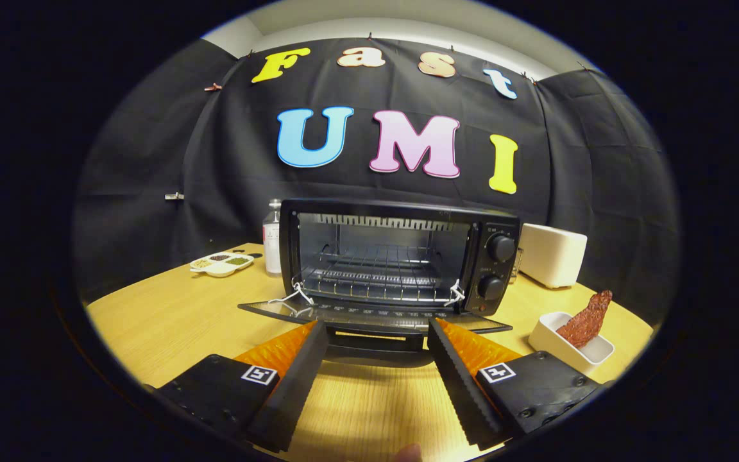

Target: Open the toaster oven, put the food inside, and close the toaster oven door.

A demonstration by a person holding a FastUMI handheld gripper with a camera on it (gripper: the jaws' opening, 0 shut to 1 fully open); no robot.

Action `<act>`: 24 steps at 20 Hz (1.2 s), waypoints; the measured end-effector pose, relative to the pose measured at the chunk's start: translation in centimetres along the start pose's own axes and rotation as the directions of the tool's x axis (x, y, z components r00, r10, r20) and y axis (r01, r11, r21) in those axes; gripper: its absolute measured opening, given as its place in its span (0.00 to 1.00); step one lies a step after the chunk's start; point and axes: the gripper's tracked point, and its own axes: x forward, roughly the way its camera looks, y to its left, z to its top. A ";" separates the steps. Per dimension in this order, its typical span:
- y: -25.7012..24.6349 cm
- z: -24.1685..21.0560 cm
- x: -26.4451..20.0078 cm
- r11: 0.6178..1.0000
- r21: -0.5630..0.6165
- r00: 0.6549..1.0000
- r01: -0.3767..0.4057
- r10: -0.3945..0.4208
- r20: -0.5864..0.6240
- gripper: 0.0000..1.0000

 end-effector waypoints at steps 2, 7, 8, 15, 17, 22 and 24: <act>0.2 -1.4 -0.3 1.000 0.012 0.998 -0.018 0.019 -0.057 0.98; -0.4 -0.6 -2.3 0.999 0.037 0.998 -0.040 0.042 -0.050 0.98; -0.5 -0.1 -2.9 0.998 0.040 0.997 -0.056 0.058 -0.041 0.98; -7.2 4.5 -5.9 0.999 0.013 0.997 -0.052 0.051 0.058 0.98; -10.2 5.4 -6.2 0.999 0.018 0.997 -0.031 0.029 0.072 0.98; -18.3 7.1 -5.8 0.999 0.020 0.995 0.036 -0.038 0.093 0.98; -21.1 7.9 -5.8 0.999 0.033 0.993 0.039 -0.042 0.108 0.98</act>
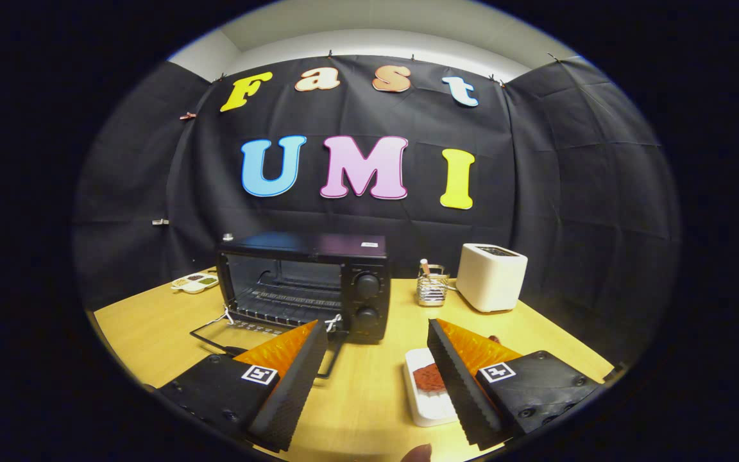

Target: Open the toaster oven, put the food inside, and close the toaster oven door.

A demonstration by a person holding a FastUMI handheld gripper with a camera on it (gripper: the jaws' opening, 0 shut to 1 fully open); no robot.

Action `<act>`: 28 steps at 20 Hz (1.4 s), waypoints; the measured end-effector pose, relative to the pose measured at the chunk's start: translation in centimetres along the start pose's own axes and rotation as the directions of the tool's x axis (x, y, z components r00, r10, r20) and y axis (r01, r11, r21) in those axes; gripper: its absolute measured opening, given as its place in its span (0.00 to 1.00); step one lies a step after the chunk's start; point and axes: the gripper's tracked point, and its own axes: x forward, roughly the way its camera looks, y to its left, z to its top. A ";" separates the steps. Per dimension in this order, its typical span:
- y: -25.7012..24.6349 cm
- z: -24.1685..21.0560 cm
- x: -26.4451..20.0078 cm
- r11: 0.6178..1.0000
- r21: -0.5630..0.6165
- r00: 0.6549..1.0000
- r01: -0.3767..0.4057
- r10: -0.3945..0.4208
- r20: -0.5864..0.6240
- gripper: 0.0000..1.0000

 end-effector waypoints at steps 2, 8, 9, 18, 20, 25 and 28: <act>-1.6 0.7 0.0 0.998 0.025 0.999 -0.053 0.052 0.014 0.98; -9.8 1.9 1.4 0.992 0.062 0.994 -0.111 0.110 0.017 0.98; -10.9 1.2 2.0 0.992 0.055 0.993 -0.114 0.116 -0.021 0.98; -14.0 -8.3 7.3 0.962 0.196 0.849 -0.189 0.261 -0.459 0.99; -12.6 -8.4 7.4 0.938 0.260 0.813 -0.231 0.332 -0.478 0.97; -10.3 -10.1 8.2 0.882 0.416 0.740 -0.222 0.431 -0.516 0.74; -9.9 -9.2 8.6 0.841 0.504 0.743 -0.197 0.464 -0.483 0.36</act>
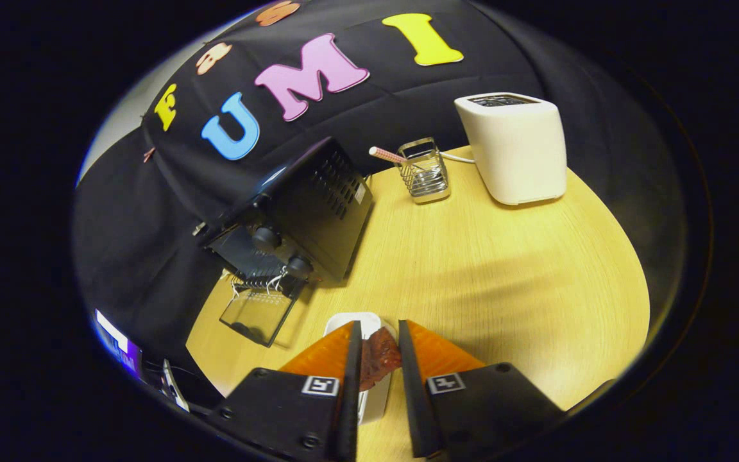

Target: Open the toaster oven, put the food inside, and close the toaster oven door.

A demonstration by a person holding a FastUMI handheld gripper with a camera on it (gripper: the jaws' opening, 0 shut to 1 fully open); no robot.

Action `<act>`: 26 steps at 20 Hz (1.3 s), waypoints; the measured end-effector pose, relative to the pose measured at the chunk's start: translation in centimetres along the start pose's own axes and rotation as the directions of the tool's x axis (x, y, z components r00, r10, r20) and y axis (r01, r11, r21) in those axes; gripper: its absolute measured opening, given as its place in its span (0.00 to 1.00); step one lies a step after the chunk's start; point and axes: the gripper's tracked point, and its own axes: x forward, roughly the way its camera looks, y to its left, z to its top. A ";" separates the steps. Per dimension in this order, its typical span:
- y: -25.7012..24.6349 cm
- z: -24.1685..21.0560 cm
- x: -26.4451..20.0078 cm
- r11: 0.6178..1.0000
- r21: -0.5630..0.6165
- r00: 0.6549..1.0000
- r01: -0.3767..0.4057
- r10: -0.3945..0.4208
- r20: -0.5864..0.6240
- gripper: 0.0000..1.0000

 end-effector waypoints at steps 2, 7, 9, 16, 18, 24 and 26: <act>0.8 0.1 -0.7 0.999 -0.018 0.999 -0.031 0.032 0.021 0.17; 2.5 2.1 -2.3 0.992 -0.126 0.989 -0.026 0.044 0.142 0.16; 4.1 3.2 -3.4 0.981 -0.191 0.977 -0.035 0.073 0.200 0.17; 13.2 4.6 -5.7 0.943 -0.326 0.931 -0.066 0.176 0.319 0.16; 15.9 4.2 -5.2 0.942 -0.323 0.919 -0.094 0.206 0.335 0.16; 23.1 3.3 -1.7 0.939 -0.273 0.872 -0.211 0.307 0.381 0.16; 24.4 3.1 0.7 0.935 -0.286 0.868 -0.208 0.312 0.388 0.16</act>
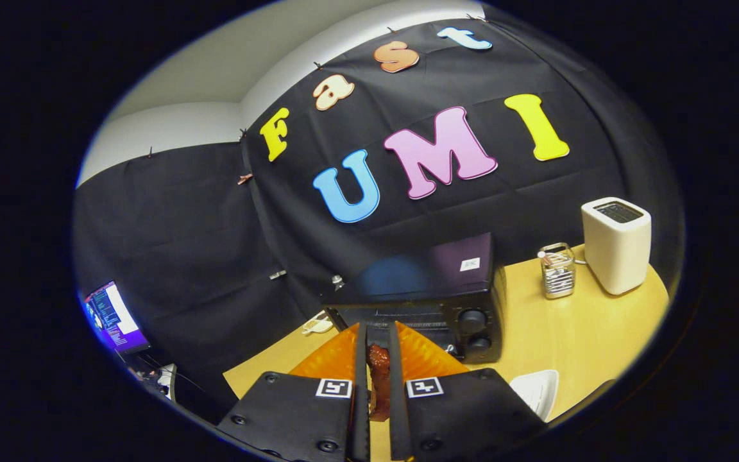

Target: Open the toaster oven, put the food inside, and close the toaster oven door.

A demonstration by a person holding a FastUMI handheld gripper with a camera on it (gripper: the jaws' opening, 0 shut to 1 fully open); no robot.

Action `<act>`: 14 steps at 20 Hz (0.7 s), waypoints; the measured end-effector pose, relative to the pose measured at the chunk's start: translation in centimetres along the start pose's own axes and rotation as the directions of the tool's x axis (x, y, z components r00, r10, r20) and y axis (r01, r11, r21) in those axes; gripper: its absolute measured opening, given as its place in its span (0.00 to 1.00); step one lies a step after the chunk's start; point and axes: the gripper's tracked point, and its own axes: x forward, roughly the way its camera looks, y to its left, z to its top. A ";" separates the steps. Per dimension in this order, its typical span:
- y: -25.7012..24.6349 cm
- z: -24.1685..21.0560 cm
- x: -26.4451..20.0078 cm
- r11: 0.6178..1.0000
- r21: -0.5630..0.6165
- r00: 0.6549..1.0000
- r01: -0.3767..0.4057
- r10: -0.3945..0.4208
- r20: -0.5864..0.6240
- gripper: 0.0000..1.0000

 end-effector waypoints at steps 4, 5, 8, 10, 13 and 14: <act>-0.9 -2.3 5.1 0.993 0.098 0.998 0.067 -0.066 -0.005 0.12; -1.2 -2.5 5.9 0.985 0.144 0.996 0.092 -0.094 0.007 0.12; -1.3 -2.7 7.3 0.937 0.318 0.980 0.141 -0.178 0.089 0.12; -1.4 -2.9 7.6 0.890 0.432 0.960 0.147 -0.234 0.153 0.12; -1.8 -4.1 7.7 0.804 0.580 0.920 0.133 -0.317 0.229 0.12; -2.0 -4.5 7.9 0.779 0.613 0.908 0.134 -0.344 0.238 0.12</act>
